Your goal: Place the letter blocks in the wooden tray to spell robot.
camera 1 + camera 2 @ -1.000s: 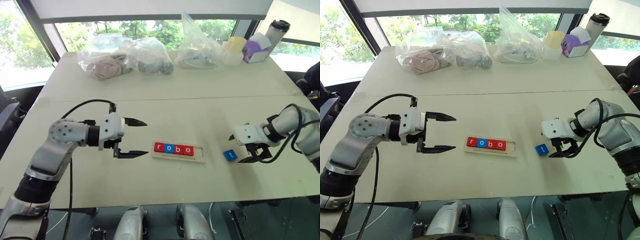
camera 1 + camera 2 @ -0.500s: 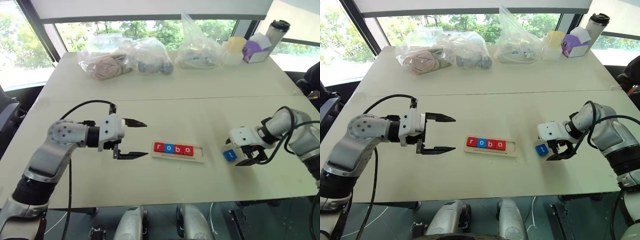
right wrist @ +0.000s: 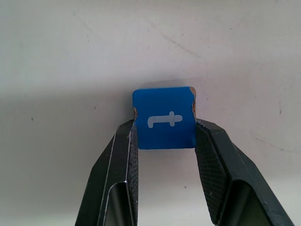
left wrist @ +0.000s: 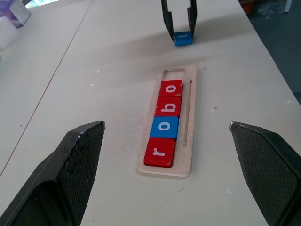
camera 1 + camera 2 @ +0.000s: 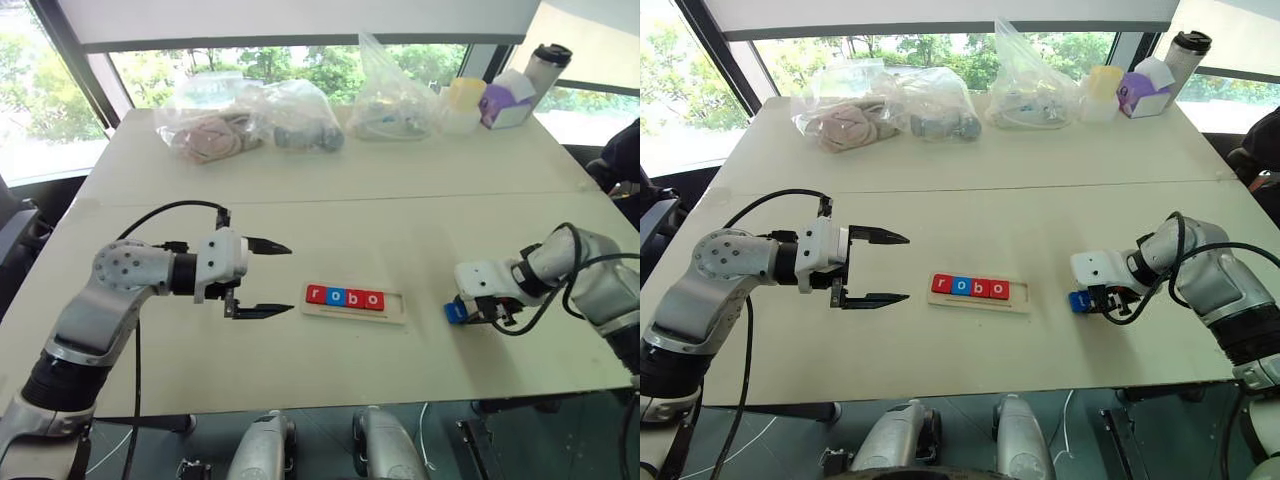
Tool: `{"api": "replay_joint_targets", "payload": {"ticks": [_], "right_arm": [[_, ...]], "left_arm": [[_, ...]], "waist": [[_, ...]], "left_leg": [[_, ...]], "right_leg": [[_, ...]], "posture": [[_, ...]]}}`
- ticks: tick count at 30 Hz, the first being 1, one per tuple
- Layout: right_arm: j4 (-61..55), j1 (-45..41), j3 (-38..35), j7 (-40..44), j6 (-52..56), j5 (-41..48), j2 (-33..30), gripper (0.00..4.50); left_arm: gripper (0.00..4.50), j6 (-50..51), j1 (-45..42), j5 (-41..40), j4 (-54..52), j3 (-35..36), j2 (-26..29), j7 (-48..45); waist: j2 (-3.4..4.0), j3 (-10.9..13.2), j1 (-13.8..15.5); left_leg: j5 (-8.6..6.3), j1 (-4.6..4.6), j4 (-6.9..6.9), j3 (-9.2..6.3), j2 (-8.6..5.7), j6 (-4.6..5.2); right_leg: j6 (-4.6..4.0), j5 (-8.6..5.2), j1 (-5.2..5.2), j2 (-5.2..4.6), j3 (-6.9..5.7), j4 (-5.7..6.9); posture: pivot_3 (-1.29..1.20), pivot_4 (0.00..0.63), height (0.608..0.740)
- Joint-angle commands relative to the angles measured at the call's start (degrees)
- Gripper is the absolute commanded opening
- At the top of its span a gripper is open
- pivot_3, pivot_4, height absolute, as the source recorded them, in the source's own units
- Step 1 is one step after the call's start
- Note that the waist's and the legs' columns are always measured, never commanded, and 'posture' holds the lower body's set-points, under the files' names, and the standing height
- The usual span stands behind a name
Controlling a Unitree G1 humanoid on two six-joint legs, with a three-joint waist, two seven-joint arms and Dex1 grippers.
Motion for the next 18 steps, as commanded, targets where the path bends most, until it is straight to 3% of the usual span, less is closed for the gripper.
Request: {"api": "replay_joint_targets", "payload": {"ticks": [1,18], "right_arm": [[-4.08,-0.3,-2.17,-0.42,6.85,2.71,1.45,1.12],[-14.46,-5.88,0.28,-0.42,24.75,5.93,4.33,1.12]], "left_arm": [[4.5,-0.45,-0.51,-0.78,-1.4,1.53,0.18,0.18],[4.5,-0.34,-0.47,-0.65,-1.53,1.22,-0.28,0.41]], "waist": [[0.0,0.0,0.01],[0.0,0.0,0.16]], "left_leg": [[0.0,0.0,-0.01,0.0,0.0,0.0],[0.0,-0.03,-0.02,0.0,-0.01,-0.01]], "right_leg": [[0.0,0.0,-0.01,-0.01,0.0,0.02],[-0.01,0.0,-0.07,-0.17,0.0,0.02]], "posture": [[0.0,0.15,0.74],[0.0,0.15,0.74]]}}
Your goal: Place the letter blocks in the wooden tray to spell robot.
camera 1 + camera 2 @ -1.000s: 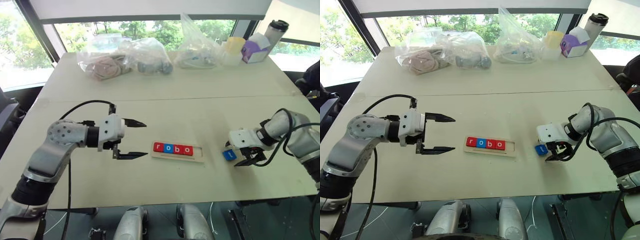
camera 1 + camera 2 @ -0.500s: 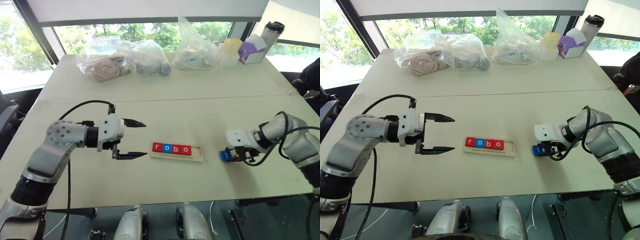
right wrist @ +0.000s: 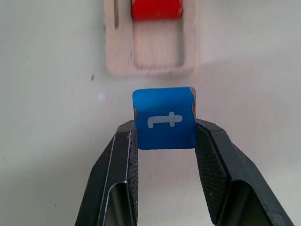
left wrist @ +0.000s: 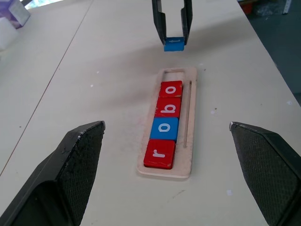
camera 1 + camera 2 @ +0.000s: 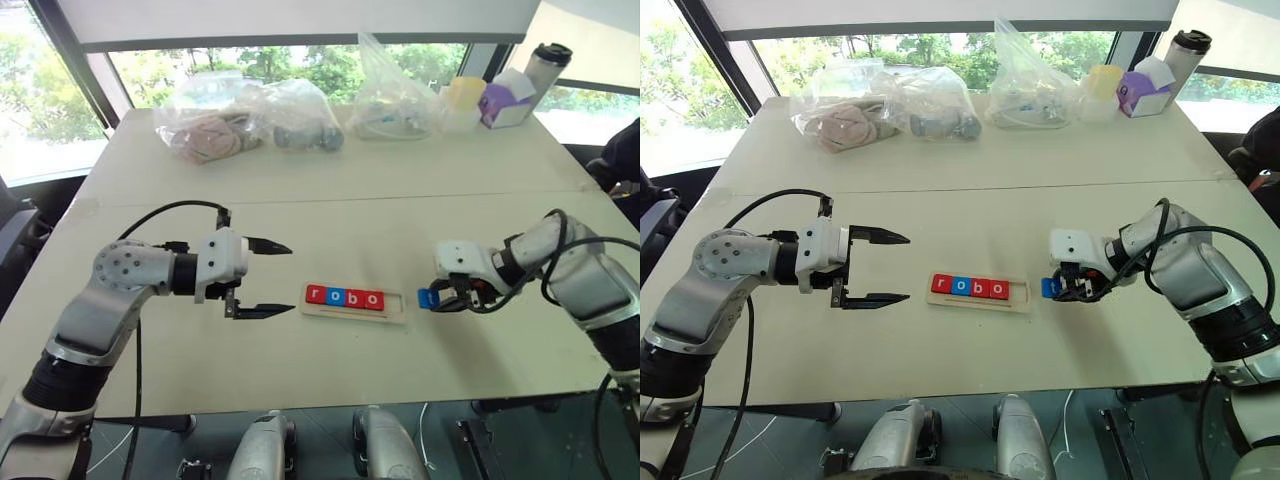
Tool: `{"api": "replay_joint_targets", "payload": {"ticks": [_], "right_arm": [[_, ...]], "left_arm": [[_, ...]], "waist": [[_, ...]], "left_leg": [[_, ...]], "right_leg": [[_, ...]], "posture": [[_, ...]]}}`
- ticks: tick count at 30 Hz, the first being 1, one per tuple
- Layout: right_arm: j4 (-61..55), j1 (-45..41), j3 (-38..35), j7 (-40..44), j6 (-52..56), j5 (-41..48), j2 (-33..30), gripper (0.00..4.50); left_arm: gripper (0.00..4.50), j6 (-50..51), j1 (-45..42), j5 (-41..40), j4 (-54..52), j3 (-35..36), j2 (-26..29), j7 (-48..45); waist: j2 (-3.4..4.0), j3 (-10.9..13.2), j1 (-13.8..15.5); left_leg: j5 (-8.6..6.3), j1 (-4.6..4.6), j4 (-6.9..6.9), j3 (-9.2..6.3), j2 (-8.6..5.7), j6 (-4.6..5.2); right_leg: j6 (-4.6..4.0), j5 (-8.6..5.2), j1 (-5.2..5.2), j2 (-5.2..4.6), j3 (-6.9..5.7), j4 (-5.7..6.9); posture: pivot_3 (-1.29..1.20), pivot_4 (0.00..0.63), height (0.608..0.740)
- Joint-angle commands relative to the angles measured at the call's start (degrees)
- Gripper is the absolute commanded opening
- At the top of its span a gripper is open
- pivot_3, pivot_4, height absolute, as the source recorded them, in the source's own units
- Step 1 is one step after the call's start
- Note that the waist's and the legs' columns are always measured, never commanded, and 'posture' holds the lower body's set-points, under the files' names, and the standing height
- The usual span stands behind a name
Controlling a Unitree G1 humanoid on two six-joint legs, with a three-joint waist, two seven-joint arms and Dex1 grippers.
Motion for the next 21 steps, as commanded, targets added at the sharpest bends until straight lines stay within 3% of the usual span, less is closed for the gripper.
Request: {"api": "replay_joint_targets", "payload": {"ticks": [1,21], "right_arm": [[-3.23,-2.08,0.91,-0.09,4.64,1.04,0.94,1.12],[-0.96,-7.47,10.14,-3.95,9.19,-2.3,5.81,1.12]], "left_arm": [[4.5,-0.32,-0.33,-0.66,-1.65,1.26,-0.01,0.45],[4.5,0.64,0.58,-1.03,-3.17,1.47,0.09,1.44]], "waist": [[0.0,0.0,0.03],[0.0,0.0,0.04]], "left_leg": [[0.0,0.0,-0.01,-0.01,0.0,0.0],[0.0,-0.25,-0.01,-0.01,-0.04,-0.01]], "right_leg": [[0.0,0.0,0.0,0.0,0.0,0.0],[-0.01,0.0,-0.21,-0.12,-0.02,-0.04]], "posture": [[0.0,0.15,0.74],[0.0,0.15,0.74]]}}
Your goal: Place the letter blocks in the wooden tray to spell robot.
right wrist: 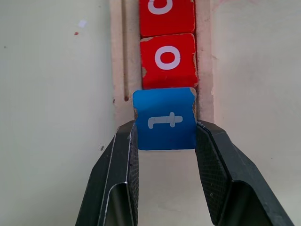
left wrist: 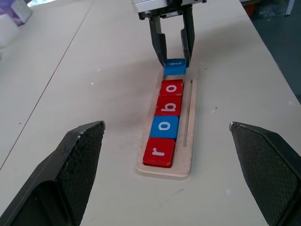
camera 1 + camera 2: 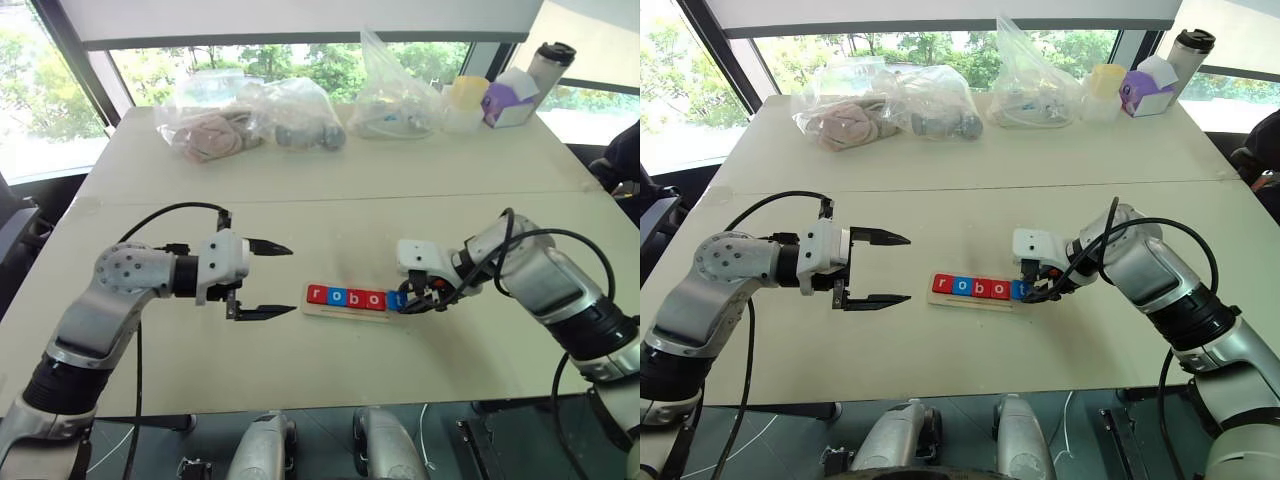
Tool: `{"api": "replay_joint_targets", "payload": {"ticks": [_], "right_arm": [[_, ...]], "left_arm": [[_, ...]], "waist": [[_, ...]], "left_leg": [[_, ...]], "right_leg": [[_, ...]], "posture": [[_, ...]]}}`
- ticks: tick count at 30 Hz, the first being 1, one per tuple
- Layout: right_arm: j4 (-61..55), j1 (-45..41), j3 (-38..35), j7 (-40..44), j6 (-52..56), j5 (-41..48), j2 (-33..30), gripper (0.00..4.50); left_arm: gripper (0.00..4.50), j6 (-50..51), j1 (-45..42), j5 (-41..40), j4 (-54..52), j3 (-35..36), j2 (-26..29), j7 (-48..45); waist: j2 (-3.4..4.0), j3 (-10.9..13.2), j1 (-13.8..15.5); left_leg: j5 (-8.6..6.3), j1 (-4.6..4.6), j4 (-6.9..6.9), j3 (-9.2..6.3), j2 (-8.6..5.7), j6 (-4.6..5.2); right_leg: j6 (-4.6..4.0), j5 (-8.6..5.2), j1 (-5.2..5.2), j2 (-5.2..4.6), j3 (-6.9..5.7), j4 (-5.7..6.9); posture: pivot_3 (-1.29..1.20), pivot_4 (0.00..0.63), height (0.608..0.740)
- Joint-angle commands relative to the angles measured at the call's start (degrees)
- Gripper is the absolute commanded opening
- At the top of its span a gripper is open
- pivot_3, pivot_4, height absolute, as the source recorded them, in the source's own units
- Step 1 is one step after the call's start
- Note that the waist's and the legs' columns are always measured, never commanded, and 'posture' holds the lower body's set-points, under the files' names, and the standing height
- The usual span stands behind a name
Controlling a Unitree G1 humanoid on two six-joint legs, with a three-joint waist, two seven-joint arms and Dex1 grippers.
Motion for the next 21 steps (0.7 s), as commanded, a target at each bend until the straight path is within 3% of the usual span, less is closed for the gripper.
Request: {"api": "replay_joint_targets", "payload": {"ticks": [1,10,16,17,21], "right_arm": [[0.65,-1.36,0.76,-0.67,-1.36,-1.4,0.13,1.12],[0.37,-1.94,1.11,0.07,-1.54,-1.11,0.41,1.12],[0.23,-2.57,0.64,0.1,-0.77,-0.93,0.81,4.12],[0.39,-2.7,0.63,0.16,-0.78,-0.96,0.79,4.46],[0.43,-3.35,-0.01,0.5,-0.98,-0.96,-0.03,4.46]], "left_arm": [[4.5,0.16,-0.13,-1.01,-2.05,1.47,0.13,0.51],[4.5,0.61,0.33,-1.16,-2.7,1.63,0.29,0.79],[4.5,0.43,0.3,-1.12,-2.52,1.57,0.19,0.69],[4.5,0.38,0.24,-1.09,-2.44,1.51,0.15,0.67],[4.5,0.32,0.16,-1.06,-2.37,1.4,0.04,0.66]], "waist": [[0.0,0.0,0.04],[0.0,0.0,0.0],[0.0,0.0,0.0],[0.0,0.0,0.0],[0.0,0.0,0.0]], "left_leg": [[0.0,-0.01,0.0,0.0,0.0,0.0],[0.0,-0.05,0.0,-0.01,-0.02,0.0],[0.0,-0.05,0.0,-0.01,-0.02,0.0],[0.0,-0.05,0.0,-0.01,-0.02,0.0],[0.0,-0.05,0.0,-0.01,-0.02,0.0]], "right_leg": [[0.0,0.0,0.0,0.0,-0.01,0.0],[0.01,0.0,-0.02,0.0,-0.02,-0.03],[0.01,0.0,-0.02,0.01,-0.02,-0.03],[0.01,0.0,-0.02,0.01,-0.02,-0.03],[0.01,0.0,-0.03,0.02,-0.03,-0.03]], "posture": [[0.0,0.15,0.74],[0.0,0.15,0.74],[0.0,0.15,0.74],[0.0,0.15,0.74],[0.0,0.15,0.74]]}}
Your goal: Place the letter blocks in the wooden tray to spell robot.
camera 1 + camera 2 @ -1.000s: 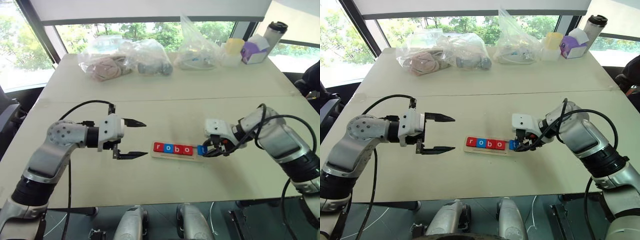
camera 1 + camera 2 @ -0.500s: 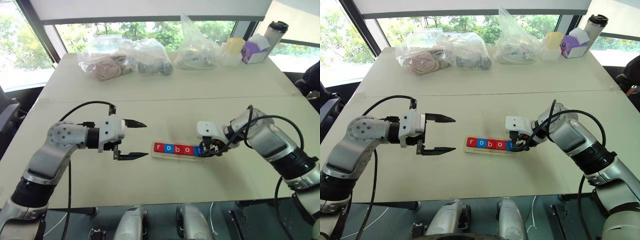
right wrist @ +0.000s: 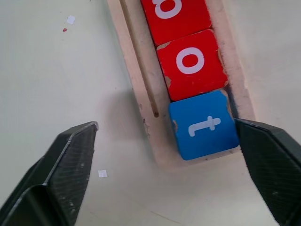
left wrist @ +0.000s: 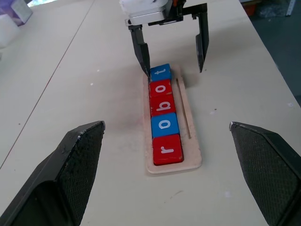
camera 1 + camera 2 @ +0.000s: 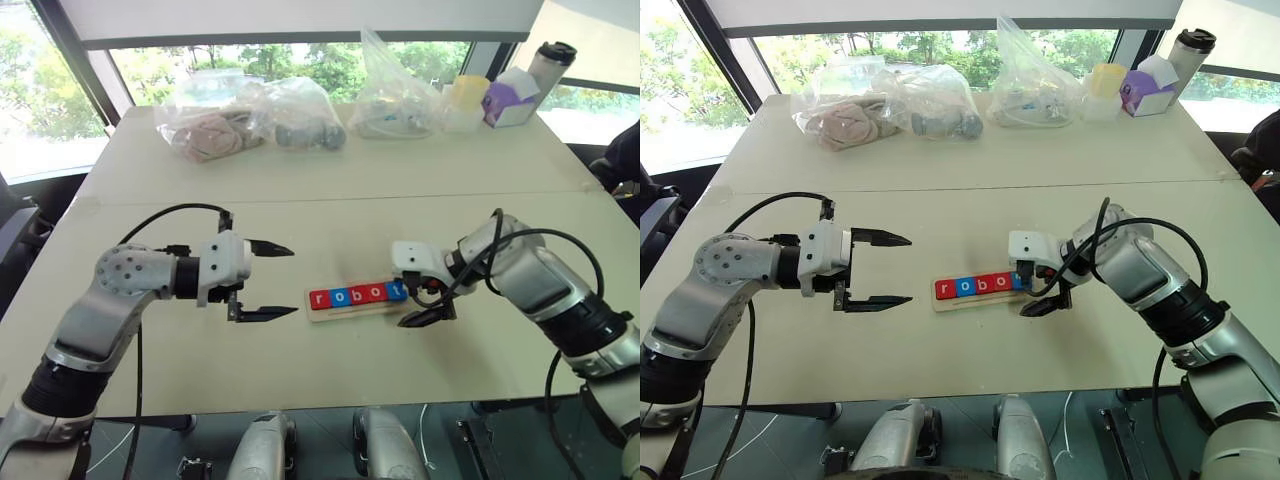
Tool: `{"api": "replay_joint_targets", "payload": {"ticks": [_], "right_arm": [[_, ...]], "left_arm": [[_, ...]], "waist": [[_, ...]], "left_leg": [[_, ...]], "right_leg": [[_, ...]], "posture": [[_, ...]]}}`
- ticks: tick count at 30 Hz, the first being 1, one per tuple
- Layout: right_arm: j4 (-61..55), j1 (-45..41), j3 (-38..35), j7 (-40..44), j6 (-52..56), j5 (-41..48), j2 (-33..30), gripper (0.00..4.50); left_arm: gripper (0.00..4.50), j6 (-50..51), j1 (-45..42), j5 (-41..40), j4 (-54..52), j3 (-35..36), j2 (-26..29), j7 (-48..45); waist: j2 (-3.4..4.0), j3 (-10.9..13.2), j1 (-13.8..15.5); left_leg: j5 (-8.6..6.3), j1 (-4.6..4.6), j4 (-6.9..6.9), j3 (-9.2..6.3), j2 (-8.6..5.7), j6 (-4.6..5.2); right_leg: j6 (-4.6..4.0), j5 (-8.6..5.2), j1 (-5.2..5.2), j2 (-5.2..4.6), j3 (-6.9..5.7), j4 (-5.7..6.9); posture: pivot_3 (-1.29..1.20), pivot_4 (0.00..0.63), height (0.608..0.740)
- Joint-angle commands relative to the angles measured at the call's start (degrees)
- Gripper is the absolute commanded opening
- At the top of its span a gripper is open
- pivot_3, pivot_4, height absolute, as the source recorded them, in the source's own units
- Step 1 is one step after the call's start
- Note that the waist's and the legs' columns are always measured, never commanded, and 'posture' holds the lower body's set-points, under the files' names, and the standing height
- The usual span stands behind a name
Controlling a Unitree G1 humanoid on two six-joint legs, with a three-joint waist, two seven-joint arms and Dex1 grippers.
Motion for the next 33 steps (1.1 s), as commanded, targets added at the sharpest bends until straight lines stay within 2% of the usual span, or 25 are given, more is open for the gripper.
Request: {"api": "replay_joint_targets", "payload": {"ticks": [1,14,25,33], "right_arm": [[-0.98,-2.0,-1.47,0.46,-0.2,0.29,-1.03,4.46],[0.81,-2.23,-4.89,-2.92,-2.25,-0.62,-4.3,4.46],[5.22,-1.21,-5.04,-9.61,-3.62,-1.63,-0.58,4.46],[2.98,-1.02,-4.85,-8.17,-2.14,-0.43,-0.92,4.46]], "left_arm": [[4.5,-0.49,-0.33,-1.02,-1.3,1.39,0.01,0.0],[4.5,-0.55,-0.34,-0.93,-1.26,1.09,-0.39,0.02],[4.5,-0.48,-0.51,-0.9,-1.2,1.1,-0.23,-0.21],[4.5,-0.39,-0.57,-0.99,-1.18,1.23,-0.09,-0.33]], "waist": [[0.0,0.0,0.0],[0.0,0.0,0.0],[0.0,0.0,-0.01],[0.0,0.0,0.05]], "left_leg": [[0.0,0.0,0.0,0.0,0.0,0.0],[0.0,-0.06,0.0,-0.01,-0.01,0.0],[0.0,-0.22,0.0,-0.01,-0.01,0.0],[0.01,-0.32,0.0,-0.01,-0.02,0.01]], "right_leg": [[0.0,0.0,0.0,0.0,0.0,0.0],[0.0,0.0,-0.04,0.0,-0.01,-0.03],[0.0,0.0,-0.19,0.01,-0.01,-0.03],[0.01,0.01,-0.26,0.16,-0.02,-0.04]], "posture": [[0.0,0.15,0.74],[0.0,0.15,0.74],[0.0,0.15,0.74],[0.0,0.15,0.74]]}}
